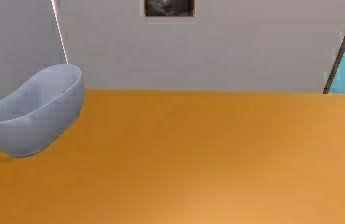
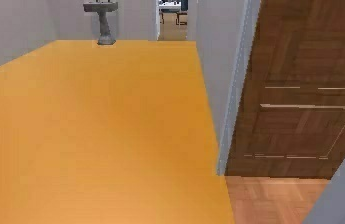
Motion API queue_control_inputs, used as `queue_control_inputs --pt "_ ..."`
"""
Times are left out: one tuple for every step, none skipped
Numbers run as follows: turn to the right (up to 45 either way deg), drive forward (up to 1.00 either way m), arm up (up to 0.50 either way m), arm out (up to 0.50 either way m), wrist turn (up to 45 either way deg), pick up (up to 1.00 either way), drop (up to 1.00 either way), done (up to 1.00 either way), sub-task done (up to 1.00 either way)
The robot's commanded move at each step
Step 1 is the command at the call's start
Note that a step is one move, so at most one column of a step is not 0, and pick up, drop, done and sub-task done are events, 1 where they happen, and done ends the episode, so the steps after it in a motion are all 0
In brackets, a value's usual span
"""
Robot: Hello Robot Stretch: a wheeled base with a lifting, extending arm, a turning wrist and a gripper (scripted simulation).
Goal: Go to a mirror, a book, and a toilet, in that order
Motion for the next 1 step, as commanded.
queue_control_inputs --pt "0.0 0.1 0.0 0.0 0.0 0.0 0.0 0.0 0.0"
